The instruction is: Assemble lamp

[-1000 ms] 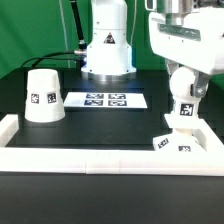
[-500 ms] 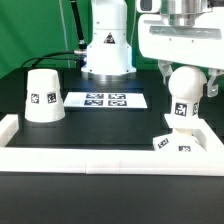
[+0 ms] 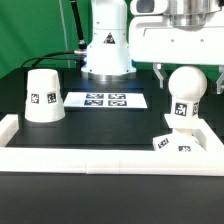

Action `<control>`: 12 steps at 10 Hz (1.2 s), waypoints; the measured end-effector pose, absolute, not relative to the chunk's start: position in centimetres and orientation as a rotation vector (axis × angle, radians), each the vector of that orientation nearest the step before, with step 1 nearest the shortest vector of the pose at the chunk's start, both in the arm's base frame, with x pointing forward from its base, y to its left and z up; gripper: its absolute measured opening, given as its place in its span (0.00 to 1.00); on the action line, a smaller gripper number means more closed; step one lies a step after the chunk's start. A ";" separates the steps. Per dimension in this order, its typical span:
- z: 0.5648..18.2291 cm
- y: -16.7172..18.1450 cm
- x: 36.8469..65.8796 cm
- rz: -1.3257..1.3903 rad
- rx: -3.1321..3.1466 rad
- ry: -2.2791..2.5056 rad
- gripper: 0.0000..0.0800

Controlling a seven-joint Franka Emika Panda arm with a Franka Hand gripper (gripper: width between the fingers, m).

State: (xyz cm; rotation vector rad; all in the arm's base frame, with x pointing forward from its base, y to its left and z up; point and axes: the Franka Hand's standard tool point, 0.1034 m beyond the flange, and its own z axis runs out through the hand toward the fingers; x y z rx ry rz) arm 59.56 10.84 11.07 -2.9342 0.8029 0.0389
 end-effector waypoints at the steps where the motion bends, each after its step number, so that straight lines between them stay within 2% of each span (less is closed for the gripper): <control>1: 11.1 10.8 59.6 0.034 -2.958 0.708 0.87; 4: 11.0 10.6 59.6 0.006 -3.062 0.202 0.87; 10: 11.0 10.4 59.7 -0.013 -3.070 -0.405 0.87; 11: 11.0 10.4 59.7 -0.014 -3.065 -0.440 0.74; 12: 11.0 10.4 59.7 -0.014 -3.065 -0.442 0.72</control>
Offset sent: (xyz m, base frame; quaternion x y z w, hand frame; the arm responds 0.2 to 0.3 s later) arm 0.0078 -0.0016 0.0020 -0.0382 0.0125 -0.3017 0.9525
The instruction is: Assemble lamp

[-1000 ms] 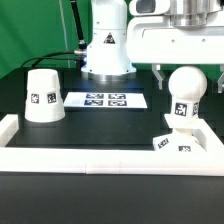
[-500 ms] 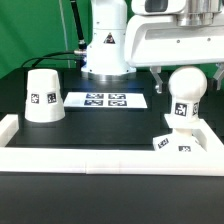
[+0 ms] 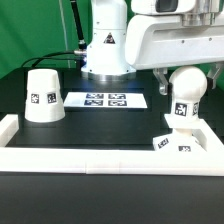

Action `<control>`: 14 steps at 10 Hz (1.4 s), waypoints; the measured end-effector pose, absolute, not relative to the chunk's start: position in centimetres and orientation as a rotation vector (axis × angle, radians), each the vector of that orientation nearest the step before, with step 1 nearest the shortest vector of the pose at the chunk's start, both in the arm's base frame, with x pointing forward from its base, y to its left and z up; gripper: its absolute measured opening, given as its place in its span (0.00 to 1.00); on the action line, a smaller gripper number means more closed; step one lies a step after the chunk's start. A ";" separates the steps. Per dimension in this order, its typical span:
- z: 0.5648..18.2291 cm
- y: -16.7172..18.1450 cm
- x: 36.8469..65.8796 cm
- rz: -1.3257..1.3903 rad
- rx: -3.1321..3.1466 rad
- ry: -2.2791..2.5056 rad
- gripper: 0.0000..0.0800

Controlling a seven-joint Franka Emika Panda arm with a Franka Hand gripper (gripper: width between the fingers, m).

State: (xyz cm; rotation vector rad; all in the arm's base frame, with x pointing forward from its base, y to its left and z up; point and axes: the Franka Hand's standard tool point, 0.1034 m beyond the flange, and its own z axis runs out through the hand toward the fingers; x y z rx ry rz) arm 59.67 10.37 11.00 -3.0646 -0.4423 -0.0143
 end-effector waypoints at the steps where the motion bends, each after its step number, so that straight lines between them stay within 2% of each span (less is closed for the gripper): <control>1: 11.0 10.4 59.7 -0.014 -3.065 -0.442 0.72; 4: 11.0 10.3 59.7 -0.013 -3.073 -0.332 0.72; 8: 11.1 10.7 59.5 -0.009 -3.042 0.491 0.72; 14: 11.1 10.7 59.5 0.004 -2.892 1.054 0.72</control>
Offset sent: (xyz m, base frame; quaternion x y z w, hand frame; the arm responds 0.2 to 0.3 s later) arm 0.0000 0.0000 0.0000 0.0000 0.0000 0.0000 1.0000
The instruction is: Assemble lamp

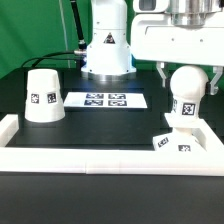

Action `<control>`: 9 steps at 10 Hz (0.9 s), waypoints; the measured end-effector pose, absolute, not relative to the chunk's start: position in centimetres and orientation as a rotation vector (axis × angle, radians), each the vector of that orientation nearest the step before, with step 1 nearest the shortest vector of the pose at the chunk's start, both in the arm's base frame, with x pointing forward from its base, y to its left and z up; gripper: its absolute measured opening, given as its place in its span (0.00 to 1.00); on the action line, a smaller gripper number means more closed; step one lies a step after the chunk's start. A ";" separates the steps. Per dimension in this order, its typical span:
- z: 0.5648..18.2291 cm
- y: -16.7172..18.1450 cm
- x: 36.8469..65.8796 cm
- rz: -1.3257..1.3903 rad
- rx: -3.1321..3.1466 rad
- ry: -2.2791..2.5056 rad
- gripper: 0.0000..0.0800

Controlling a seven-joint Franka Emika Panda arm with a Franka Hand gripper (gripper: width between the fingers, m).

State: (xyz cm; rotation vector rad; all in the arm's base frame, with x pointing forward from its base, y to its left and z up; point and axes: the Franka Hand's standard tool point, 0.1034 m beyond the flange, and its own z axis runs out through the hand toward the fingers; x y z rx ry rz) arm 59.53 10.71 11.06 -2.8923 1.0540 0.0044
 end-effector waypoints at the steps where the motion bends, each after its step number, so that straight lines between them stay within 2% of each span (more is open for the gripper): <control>1: 11.1 10.7 59.5 0.006 -2.864 1.122 0.72; 5: 11.0 10.5 60.1 -0.026 -2.436 1.728 0.72; 9: 11.1 10.9 60.2 0.005 -2.190 1.997 0.72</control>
Offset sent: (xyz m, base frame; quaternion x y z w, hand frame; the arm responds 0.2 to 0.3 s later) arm -0.0091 0.0015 -0.0039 0.0404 -0.0132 0.2431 0.9691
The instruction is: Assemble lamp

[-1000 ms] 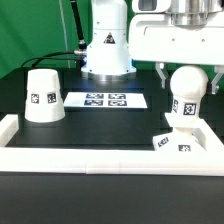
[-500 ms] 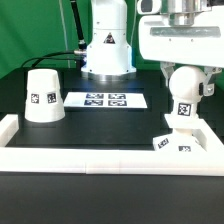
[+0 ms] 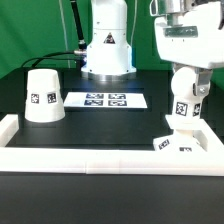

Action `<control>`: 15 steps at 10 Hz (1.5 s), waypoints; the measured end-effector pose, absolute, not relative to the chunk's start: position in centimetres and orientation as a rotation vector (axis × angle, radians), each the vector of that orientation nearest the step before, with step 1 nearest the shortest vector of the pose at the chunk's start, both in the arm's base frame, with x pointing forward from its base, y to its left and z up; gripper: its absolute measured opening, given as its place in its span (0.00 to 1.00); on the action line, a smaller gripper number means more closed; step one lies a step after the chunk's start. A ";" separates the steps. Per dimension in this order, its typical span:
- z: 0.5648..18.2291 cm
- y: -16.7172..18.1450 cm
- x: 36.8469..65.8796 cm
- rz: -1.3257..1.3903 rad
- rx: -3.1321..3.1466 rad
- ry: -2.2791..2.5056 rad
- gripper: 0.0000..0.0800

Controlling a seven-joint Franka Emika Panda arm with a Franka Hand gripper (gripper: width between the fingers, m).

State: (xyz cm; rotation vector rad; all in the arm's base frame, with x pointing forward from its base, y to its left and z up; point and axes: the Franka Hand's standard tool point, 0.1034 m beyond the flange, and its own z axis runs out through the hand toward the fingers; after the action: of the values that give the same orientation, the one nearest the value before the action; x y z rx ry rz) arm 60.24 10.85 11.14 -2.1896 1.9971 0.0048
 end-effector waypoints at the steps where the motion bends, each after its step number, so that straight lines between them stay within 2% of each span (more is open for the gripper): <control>1: 11.2 10.9 60.3 0.013 -2.142 2.040 0.72; 7: 11.1 10.7 60.6 0.079 -1.509 2.446 0.72; 8: 11.2 10.7 60.6 0.077 -1.518 2.439 0.72; 9: 11.1 10.7 60.6 0.071 -1.558 2.413 0.84; 15: 10.9 11.2 60.1 0.051 -2.028 2.058 0.87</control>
Offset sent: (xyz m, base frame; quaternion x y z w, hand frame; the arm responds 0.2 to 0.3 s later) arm -0.0221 -0.0255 -0.0056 0.0370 -0.0013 0.3259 0.9447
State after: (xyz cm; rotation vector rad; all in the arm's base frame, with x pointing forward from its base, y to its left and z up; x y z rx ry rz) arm 60.12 11.16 10.91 -2.0277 2.0575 0.0507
